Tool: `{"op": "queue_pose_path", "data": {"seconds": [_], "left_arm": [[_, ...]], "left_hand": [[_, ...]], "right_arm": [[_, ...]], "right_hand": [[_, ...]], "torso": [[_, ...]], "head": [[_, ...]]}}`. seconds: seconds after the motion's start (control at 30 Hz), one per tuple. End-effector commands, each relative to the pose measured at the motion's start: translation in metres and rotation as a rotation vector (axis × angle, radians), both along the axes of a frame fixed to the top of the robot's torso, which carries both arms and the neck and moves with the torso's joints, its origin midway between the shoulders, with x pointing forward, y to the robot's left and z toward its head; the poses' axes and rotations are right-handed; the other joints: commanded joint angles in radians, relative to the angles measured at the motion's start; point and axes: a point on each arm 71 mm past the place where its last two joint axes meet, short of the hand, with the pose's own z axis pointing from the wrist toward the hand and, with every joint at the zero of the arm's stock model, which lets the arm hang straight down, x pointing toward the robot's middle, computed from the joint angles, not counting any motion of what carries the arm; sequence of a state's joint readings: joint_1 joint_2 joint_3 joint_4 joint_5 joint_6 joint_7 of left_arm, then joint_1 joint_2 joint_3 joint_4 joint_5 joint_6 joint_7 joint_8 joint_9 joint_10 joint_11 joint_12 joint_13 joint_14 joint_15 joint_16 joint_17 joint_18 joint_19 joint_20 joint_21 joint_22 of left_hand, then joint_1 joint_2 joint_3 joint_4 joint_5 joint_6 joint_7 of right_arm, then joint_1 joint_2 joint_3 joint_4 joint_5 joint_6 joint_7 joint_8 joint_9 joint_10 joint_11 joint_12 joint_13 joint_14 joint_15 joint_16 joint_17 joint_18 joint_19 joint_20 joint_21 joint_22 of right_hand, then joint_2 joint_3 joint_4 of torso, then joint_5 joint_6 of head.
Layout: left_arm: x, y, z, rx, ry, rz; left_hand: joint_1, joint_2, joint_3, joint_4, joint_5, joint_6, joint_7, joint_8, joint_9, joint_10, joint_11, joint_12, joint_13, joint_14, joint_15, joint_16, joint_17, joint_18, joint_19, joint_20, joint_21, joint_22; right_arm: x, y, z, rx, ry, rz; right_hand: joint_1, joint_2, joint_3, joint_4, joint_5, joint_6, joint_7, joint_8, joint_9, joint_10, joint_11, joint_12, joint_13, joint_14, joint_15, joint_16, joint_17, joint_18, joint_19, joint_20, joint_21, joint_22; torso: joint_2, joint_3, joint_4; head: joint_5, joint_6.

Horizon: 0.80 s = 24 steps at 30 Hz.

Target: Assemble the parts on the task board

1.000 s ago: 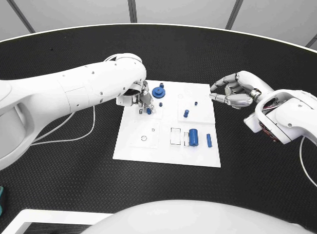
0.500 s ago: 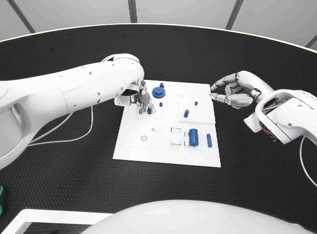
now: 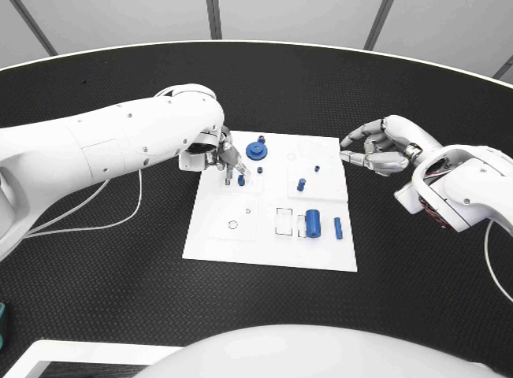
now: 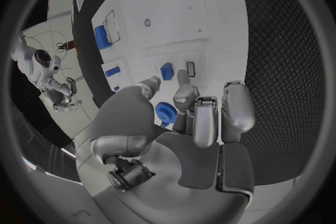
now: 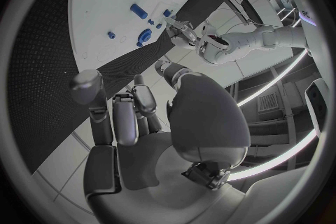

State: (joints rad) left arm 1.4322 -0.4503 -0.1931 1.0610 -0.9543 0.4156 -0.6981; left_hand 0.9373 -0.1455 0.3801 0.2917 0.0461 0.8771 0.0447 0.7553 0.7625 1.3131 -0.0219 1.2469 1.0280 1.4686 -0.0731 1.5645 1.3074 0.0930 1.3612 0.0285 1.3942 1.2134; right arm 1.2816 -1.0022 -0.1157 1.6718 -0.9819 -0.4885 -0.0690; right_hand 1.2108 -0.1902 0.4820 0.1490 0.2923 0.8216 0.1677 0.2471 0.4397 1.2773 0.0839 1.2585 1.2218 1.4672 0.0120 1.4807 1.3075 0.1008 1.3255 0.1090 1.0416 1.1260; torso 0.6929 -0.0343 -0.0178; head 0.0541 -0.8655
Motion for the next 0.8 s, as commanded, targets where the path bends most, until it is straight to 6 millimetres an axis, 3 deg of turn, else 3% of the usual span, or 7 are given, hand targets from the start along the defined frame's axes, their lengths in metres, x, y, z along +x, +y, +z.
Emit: {"op": "queue_pose_path", "data": {"seconds": [0.03,0.37,0.53,0.67,0.73,0.8], "left_arm": [[0.000,0.004,0.007,0.009,-0.001,0.038],[0.007,0.014,0.030,-0.074,-0.053,0.108],[0.014,0.024,0.042,-0.090,-0.096,0.148],[0.022,0.031,0.052,-0.096,-0.146,0.178],[0.027,0.034,0.056,-0.105,-0.174,0.195],[0.031,0.036,0.059,-0.111,-0.193,0.206]], "left_hand": [[-0.007,-0.001,-0.005,0.000,0.003,-0.008,0.001,0.002,0.000,-0.006,-0.001,-0.007,-0.003,0.095,-0.006,-0.006,0.240,-0.015,-0.001,-0.003,-0.006,-0.002],[0.057,0.010,-0.024,-0.004,0.004,-0.051,0.020,-0.039,-0.022,-0.036,0.015,-0.034,-0.042,0.088,0.007,-0.018,0.219,-0.009,-0.021,0.004,-0.027,-0.036],[0.139,0.023,-0.003,-0.016,0.004,-0.071,0.035,-0.073,-0.045,-0.051,0.027,-0.044,-0.058,0.085,0.018,-0.025,0.208,-0.005,-0.031,0.014,-0.039,-0.052],[0.224,0.010,0.065,-0.033,0.004,-0.088,0.051,-0.118,-0.080,-0.087,0.041,-0.071,-0.100,0.080,0.030,-0.032,0.196,0.000,-0.045,0.024,-0.054,-0.074],[0.233,-0.005,0.094,-0.024,0.004,-0.106,0.064,-0.151,-0.108,-0.090,0.051,-0.072,-0.104,0.081,0.038,-0.031,0.196,-0.001,-0.044,0.031,-0.055,-0.074],[0.236,-0.010,0.104,-0.022,0.004,-0.107,0.069,-0.160,-0.118,-0.090,0.055,-0.071,-0.104,0.081,0.042,-0.031,0.197,-0.001,-0.044,0.034,-0.055,-0.074]], "right_arm": [[0.001,0.000,0.000,-0.001,0.000,-0.001],[0.003,-0.001,-0.001,-0.004,0.000,-0.003],[0.003,-0.002,-0.002,-0.005,0.000,-0.004],[0.004,-0.002,-0.002,-0.006,0.001,-0.005],[0.004,-0.002,-0.002,-0.006,0.000,-0.005],[0.004,-0.002,-0.002,-0.006,0.000,-0.004]], "right_hand": [[0.001,-0.001,-0.001,0.006,0.004,-0.008,0.002,0.005,-0.001,-0.003,-0.002,-0.005,-0.001,0.060,-0.008,-0.006,0.090,0.016,0.002,-0.004,-0.003,-0.001],[0.001,-0.001,-0.001,0.006,0.005,-0.008,0.002,0.005,-0.001,-0.002,-0.002,-0.005,-0.001,0.060,-0.008,-0.006,0.089,0.016,0.002,-0.004,-0.003,0.000],[0.001,-0.001,-0.001,0.006,0.005,-0.008,0.002,0.005,-0.001,-0.002,-0.002,-0.005,-0.001,0.060,-0.008,-0.006,0.089,0.016,0.002,-0.004,-0.003,0.000],[0.001,-0.001,-0.001,0.006,0.005,-0.008,0.002,0.005,-0.001,-0.002,-0.002,-0.005,-0.001,0.060,-0.008,-0.006,0.089,0.016,0.002,-0.004,-0.003,0.000],[0.002,-0.001,-0.001,0.006,0.005,-0.008,0.002,0.005,-0.001,-0.003,-0.002,-0.005,-0.001,0.060,-0.009,-0.006,0.089,0.016,0.002,-0.004,-0.005,-0.002],[0.002,-0.001,-0.001,0.006,0.005,-0.008,0.002,0.005,-0.001,-0.003,-0.002,-0.005,-0.001,0.060,-0.009,-0.006,0.089,0.016,0.002,-0.004,-0.005,-0.002]], "torso": [[-0.001,0.0010,0.0007],[-0.001,0.0016,-0.0012],[0.002,0.0004,-0.0007],[0.003,0.0005,-0.0019],[0.004,0.0004,-0.0027],[0.005,0.0004,-0.0039]], "head": [[0.002,0.005],[0.003,0.019],[0.002,0.031],[0.005,0.043],[0.006,0.050],[0.008,0.055]]}}
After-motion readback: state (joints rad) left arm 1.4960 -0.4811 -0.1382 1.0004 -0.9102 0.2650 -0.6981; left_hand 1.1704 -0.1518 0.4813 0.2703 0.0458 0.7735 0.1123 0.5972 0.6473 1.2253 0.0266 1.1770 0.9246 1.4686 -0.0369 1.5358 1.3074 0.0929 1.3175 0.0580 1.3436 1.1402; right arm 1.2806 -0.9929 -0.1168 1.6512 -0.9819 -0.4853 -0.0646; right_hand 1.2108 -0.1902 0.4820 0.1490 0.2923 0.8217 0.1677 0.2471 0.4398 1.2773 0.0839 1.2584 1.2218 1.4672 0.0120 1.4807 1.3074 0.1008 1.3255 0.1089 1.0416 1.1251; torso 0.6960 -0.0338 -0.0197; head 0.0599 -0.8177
